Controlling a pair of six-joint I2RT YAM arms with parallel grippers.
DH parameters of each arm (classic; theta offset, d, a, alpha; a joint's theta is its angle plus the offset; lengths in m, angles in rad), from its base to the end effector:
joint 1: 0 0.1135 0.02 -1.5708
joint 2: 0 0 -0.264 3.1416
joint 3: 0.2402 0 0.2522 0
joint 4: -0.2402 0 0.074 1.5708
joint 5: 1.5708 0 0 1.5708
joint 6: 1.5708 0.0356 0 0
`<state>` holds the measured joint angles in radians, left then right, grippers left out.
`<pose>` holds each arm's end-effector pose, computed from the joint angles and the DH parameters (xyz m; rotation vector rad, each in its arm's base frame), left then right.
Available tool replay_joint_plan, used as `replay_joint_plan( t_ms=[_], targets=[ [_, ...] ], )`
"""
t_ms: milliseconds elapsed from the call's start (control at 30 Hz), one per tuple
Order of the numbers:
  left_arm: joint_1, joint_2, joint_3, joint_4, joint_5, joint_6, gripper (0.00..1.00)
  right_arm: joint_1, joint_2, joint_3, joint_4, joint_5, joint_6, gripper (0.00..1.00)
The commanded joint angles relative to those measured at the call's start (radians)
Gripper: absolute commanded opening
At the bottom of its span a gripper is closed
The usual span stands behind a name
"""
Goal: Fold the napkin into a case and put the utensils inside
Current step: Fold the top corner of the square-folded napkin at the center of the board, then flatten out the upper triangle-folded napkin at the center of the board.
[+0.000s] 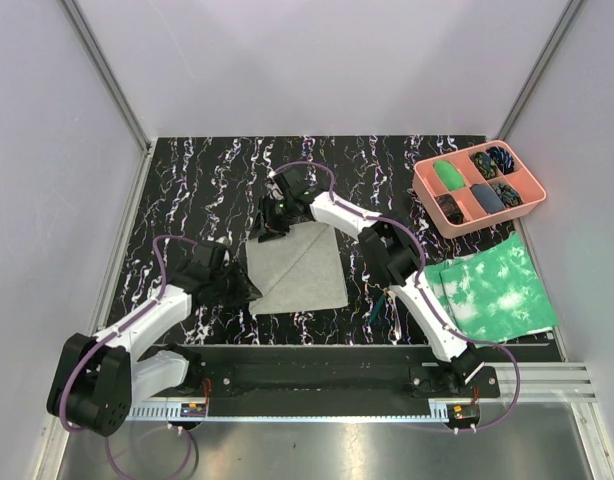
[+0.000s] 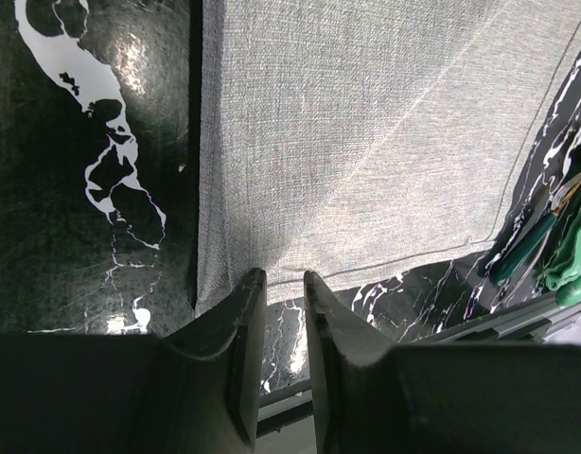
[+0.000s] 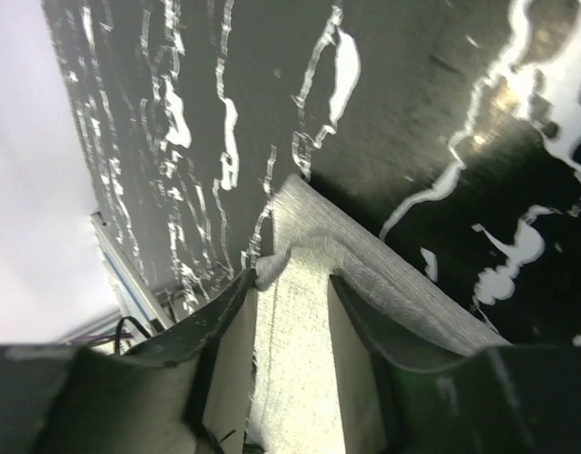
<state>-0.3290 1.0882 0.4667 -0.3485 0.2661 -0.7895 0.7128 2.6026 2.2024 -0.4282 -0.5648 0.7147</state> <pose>0.1795 -0.0712 0.1641 -0.5022 2.6281 -0.7427 0.4157 0.3845 0.1321 -0.2974 2.6562 1.2593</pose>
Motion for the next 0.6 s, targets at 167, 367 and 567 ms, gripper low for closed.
replay_joint_plan(
  t_ms=[167,367,567],
  targets=[
    [0.011,-0.036,0.113,-0.02,0.064,0.025,0.3,-0.05,-0.28,-0.2,-0.06,0.103,-0.116,0.6],
    [0.021,0.065,0.11,0.049,0.114,0.03,0.3,-0.116,-0.418,-0.409,-0.024,0.111,-0.147,0.63],
    [0.021,0.136,0.087,0.098,0.116,0.036,0.29,-0.187,-0.477,-0.541,0.028,0.125,-0.164,0.53]
  ],
)
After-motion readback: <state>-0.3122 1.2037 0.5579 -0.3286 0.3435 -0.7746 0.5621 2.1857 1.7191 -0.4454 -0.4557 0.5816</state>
